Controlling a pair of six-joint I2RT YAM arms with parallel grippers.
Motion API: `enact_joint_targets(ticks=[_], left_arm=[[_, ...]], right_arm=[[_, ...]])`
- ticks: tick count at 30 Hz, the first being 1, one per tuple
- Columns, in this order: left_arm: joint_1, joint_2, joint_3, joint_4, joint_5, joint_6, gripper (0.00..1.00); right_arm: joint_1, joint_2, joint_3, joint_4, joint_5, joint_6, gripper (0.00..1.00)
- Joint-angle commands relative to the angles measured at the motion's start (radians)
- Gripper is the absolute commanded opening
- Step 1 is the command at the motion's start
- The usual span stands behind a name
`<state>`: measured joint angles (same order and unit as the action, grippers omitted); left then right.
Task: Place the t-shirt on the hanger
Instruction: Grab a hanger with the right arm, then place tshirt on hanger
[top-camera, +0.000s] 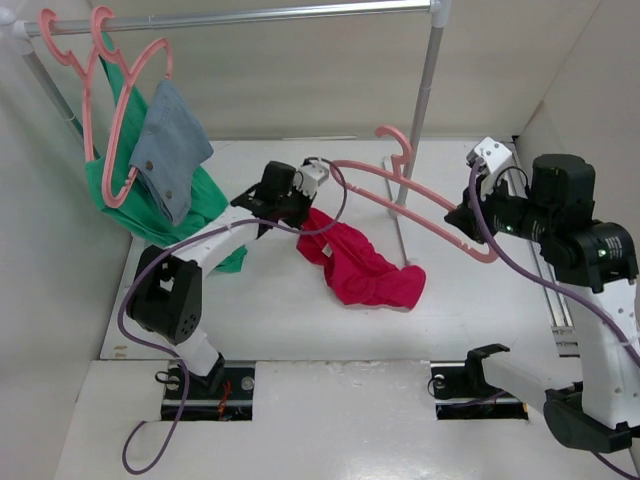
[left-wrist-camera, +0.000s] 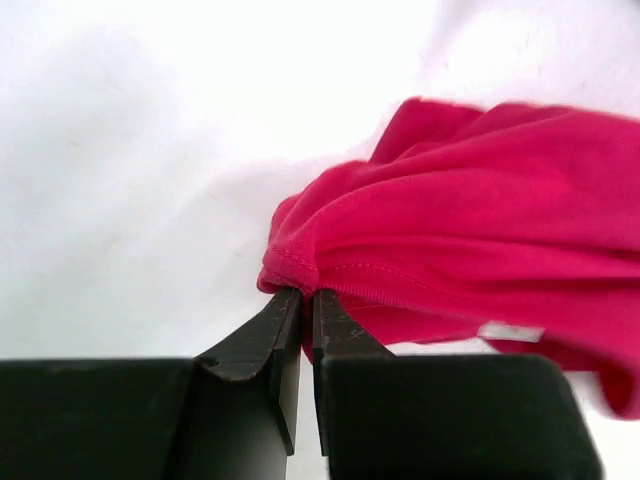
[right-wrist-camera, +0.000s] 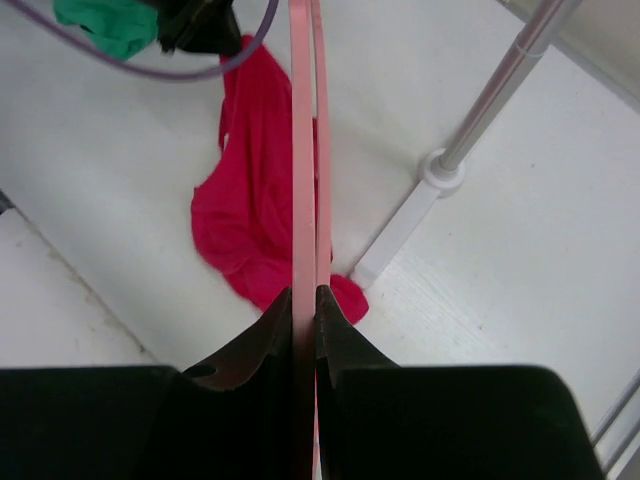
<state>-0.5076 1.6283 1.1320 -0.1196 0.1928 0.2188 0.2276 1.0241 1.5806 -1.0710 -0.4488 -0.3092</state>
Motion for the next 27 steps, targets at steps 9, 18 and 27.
enact_joint_targets(ticks=[9, 18, 27], left_arm=[[0.043, 0.004, 0.144, -0.183, 0.218, 0.044, 0.0], [0.024, -0.014, 0.135, -0.137, 0.189, 0.016, 0.0], [0.024, -0.024, 0.117, -0.137, 0.169, 0.017, 0.0]], right_arm=[[0.004, -0.071, 0.01, -0.308, -0.258, 0.061, 0.0], [0.036, -0.134, -0.237, -0.118, -0.355, 0.094, 0.0], [0.145, -0.144, -0.289, 0.112, 0.005, 0.226, 0.0]])
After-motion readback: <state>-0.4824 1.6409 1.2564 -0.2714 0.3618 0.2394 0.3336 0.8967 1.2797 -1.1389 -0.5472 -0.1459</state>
